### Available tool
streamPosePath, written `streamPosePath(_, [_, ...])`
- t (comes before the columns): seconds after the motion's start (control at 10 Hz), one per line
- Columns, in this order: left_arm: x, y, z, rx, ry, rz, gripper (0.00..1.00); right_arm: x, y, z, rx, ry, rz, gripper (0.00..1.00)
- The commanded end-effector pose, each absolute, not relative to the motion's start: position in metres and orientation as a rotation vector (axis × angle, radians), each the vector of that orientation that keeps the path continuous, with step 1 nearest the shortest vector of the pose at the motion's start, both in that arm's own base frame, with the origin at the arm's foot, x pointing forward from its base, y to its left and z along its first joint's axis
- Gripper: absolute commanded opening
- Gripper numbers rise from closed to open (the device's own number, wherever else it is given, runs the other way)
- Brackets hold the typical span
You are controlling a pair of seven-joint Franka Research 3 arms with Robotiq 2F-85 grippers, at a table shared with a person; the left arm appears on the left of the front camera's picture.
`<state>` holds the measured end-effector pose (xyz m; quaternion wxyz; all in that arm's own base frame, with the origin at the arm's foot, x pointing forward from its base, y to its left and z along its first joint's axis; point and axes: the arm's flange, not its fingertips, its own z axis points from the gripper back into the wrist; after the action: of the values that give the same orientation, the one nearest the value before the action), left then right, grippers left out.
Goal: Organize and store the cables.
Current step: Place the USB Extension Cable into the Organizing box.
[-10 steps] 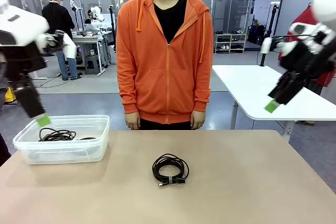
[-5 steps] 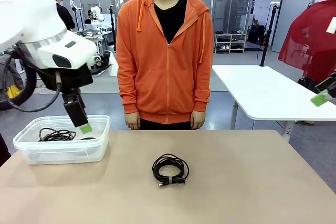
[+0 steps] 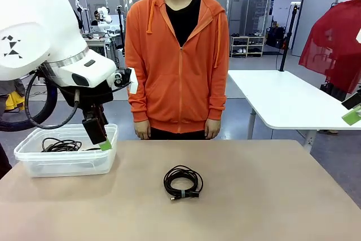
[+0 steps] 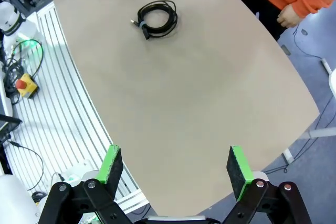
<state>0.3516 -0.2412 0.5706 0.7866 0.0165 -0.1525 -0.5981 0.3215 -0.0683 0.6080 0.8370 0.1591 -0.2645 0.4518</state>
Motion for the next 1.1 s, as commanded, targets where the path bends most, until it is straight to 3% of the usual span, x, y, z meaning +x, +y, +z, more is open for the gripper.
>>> streamPosePath(0.0, [0.349, -0.243, 0.572, 0.047, -0.324, -1.301, 1.0, 0.318, -0.069, 0.613, 0.335, -0.573, 0.948, 1.0])
streamPosePath(0.5, [0.349, -0.244, 0.571, 0.039, -0.328, -1.296, 1.0, 0.318, -0.069, 0.613, 0.335, -0.573, 0.948, 1.0])
streamPosePath(1.0, [0.393, -0.34, 0.518, 0.095, -0.321, -1.588, 1.0, 0.318, -0.069, 0.613, 0.335, -0.573, 0.948, 1.0])
